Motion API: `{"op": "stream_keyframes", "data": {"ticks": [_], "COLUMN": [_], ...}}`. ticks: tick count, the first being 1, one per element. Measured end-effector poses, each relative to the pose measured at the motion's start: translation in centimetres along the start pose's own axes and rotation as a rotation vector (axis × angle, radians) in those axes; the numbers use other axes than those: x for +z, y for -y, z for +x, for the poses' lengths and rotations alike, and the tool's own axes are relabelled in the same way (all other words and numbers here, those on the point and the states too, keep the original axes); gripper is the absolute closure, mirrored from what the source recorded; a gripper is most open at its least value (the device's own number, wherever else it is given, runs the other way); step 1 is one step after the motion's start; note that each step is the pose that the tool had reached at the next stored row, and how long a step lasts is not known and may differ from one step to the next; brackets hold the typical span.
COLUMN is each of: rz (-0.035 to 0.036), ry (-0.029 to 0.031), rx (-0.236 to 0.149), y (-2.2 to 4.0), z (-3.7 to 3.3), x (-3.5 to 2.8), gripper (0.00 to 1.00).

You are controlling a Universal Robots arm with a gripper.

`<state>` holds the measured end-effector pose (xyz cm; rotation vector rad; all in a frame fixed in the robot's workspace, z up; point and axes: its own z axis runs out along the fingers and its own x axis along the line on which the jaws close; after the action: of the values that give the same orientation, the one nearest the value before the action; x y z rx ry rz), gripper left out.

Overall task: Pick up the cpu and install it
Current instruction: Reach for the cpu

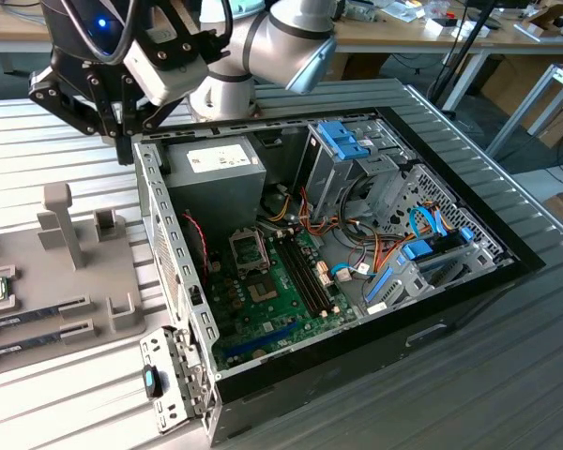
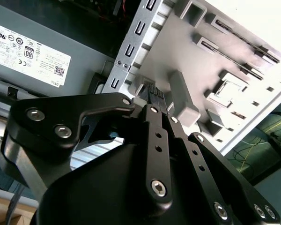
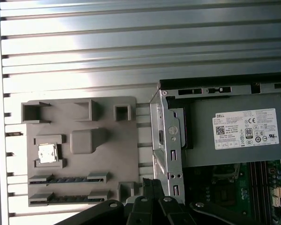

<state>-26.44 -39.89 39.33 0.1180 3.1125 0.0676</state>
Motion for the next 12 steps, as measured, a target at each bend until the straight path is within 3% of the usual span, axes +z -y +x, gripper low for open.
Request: {"op": "stream_keyframes", "data": {"ticks": [12], "rz": [0.0], "ry": [0.0], "rx": [0.0], "y": [0.09], "z": [1.27], "x": [-0.04], "gripper": [0.89]}}
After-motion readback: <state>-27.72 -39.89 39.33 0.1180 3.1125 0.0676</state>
